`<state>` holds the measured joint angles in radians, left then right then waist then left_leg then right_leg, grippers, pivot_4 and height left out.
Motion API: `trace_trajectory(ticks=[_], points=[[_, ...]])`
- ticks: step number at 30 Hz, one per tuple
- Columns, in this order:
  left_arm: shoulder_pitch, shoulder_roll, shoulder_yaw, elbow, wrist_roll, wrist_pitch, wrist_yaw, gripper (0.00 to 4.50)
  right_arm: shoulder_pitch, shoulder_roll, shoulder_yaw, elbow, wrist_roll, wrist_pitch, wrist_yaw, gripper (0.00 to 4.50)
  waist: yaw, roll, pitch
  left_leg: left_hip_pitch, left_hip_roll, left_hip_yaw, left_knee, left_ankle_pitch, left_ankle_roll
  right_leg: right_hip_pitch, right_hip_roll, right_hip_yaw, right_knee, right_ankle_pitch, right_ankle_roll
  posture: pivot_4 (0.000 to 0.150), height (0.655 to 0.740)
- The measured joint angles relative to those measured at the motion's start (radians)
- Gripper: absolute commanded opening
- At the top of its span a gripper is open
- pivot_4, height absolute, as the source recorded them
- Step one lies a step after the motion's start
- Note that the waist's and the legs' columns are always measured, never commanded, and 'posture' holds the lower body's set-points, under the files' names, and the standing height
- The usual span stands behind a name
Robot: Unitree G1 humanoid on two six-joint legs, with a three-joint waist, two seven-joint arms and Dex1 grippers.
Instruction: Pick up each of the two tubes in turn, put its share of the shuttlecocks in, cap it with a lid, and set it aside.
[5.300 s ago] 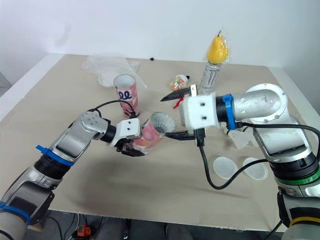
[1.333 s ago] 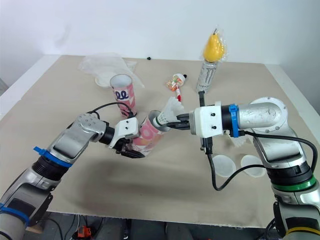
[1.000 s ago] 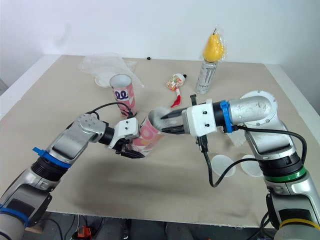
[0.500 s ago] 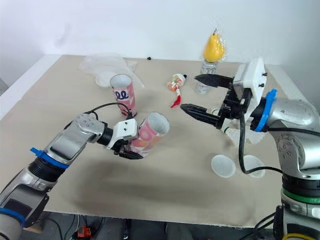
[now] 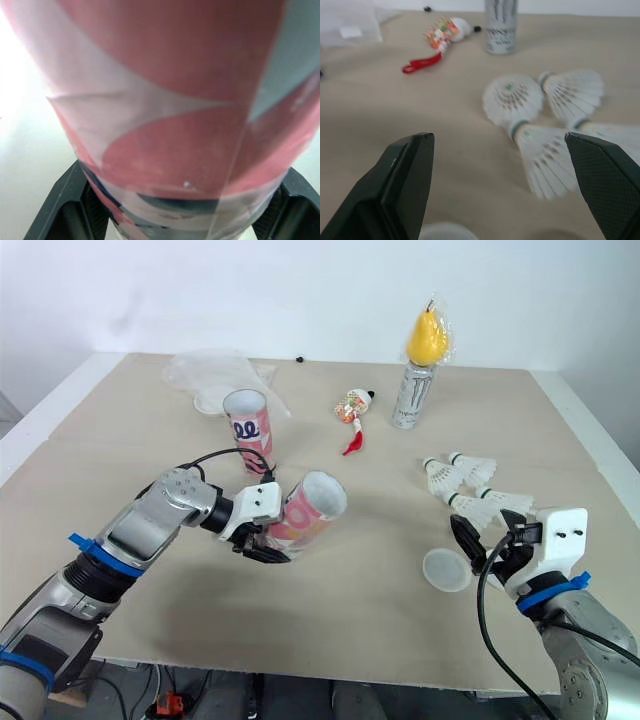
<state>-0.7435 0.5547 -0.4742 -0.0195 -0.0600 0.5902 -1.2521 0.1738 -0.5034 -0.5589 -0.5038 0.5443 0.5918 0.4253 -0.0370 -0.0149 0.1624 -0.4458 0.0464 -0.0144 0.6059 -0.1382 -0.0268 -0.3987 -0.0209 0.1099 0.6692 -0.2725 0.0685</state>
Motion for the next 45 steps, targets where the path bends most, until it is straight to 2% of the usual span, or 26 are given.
trace_trajectory(ticks=[6,19,29,33,36,37,38,39,41,42,43,45], points=[[0.008,-0.001,0.000,-0.019,-0.001,0.011,0.004,3.04,-0.011,-0.030,0.012,0.091,-0.001,-0.040,0.062,4.46,-0.001,0.000,0.000,0.000,0.000,0.001,0.000,0.000,0.000,0.000,0.000,0.001,0.000,0.000,0.000,0.150,0.7400],[0.026,0.004,0.001,-0.052,-0.010,0.032,0.027,3.04,-0.173,-0.074,0.130,0.363,-0.075,-0.143,0.159,4.46,-0.007,0.000,0.000,0.000,0.000,0.000,0.000,0.000,0.000,0.001,0.000,0.001,-0.001,0.000,0.002,0.150,0.7400],[0.035,0.017,0.002,-0.070,-0.017,0.046,0.040,3.04,-0.300,-0.067,0.194,0.477,-0.112,-0.162,0.136,4.46,-0.008,0.000,0.000,0.000,0.000,0.000,-0.001,0.000,0.000,0.001,0.001,0.001,-0.001,0.002,0.005,0.150,0.7400],[0.037,0.016,0.002,-0.073,-0.021,0.048,0.046,3.04,-0.303,-0.057,0.230,0.491,-0.131,-0.160,0.117,4.46,-0.008,0.000,0.000,0.000,0.000,0.000,-0.001,0.000,0.000,0.001,0.001,0.001,-0.001,0.002,0.005,0.150,0.7400],[0.037,0.016,0.002,-0.073,-0.021,0.049,0.047,3.04,-0.304,-0.057,0.231,0.492,-0.140,-0.159,0.107,3.85,-0.008,0.000,0.000,0.000,0.000,0.000,-0.001,0.000,0.000,0.001,0.001,0.001,-0.001,0.002,0.005,0.150,0.7400],[0.037,0.017,0.002,-0.072,-0.021,0.048,0.048,3.04,-0.313,-0.057,0.232,0.501,-0.149,-0.157,0.090,3.26,-0.008,0.000,0.000,0.000,0.000,0.000,-0.001,0.000,0.000,0.001,0.001,0.001,-0.001,0.002,0.005,0.150,0.7400],[0.037,0.017,0.002,-0.072,-0.021,0.048,0.048,3.04,-0.321,-0.057,0.232,0.508,-0.157,-0.155,0.083,3.01,-0.008,0.000,0.000,0.000,0.000,0.000,0.000,0.000,0.000,0.001,0.001,0.001,-0.001,0.002,0.005,0.150,0.7400],[0.037,0.017,0.002,-0.072,-0.021,0.048,0.048,3.04,-0.326,-0.057,0.232,0.509,-0.160,-0.154,0.075,2.40,-0.009,0.000,0.000,0.000,0.000,0.000,0.000,0.000,0.000,0.001,0.001,0.001,-0.001,0.002,0.005,0.150,0.7400],[0.037,0.017,0.002,-0.072,-0.021,0.048,0.048,3.04,-0.336,-0.057,0.232,0.510,-0.166,-0.154,0.067,1.87,-0.009,0.000,0.000,0.000,0.000,0.000,0.000,0.000,0.000,0.001,0.001,0.001,-0.001,0.002,0.005,0.150,0.7400],[0.037,0.017,0.002,-0.072,-0.021,0.048,0.048,3.04,-0.341,-0.057,0.232,0.510,-0.167,-0.154,0.063,1.35,-0.009,0.000,0.000,0.000,0.000,0.000,0.000,0.000,0.000,0.001,0.001,0.001,-0.001,0.003,0.005,0.150,0.7400],[0.037,0.017,0.002,-0.072,-0.021,0.047,0.048,3.04,-0.342,-0.057,0.232,0.510,-0.168,-0.154,0.060,1.11,-0.009,0.000,0.000,0.000,0.000,0.000,0.000,0.000,0.000,0.001,0.001,0.001,-0.001,0.002,0.005,0.150,0.7400],[0.037,0.017,0.002,-0.072,-0.021,0.046,0.049,3.04,-0.343,-0.057,0.232,0.510,-0.170,-0.154,0.052,0.13,-0.009,0.000,0.000,0.000,0.000,0.000,-0.001,0.000,0.000,0.001,0.001,0.001,-0.001,0.002,0.005,0.150,0.7400]])
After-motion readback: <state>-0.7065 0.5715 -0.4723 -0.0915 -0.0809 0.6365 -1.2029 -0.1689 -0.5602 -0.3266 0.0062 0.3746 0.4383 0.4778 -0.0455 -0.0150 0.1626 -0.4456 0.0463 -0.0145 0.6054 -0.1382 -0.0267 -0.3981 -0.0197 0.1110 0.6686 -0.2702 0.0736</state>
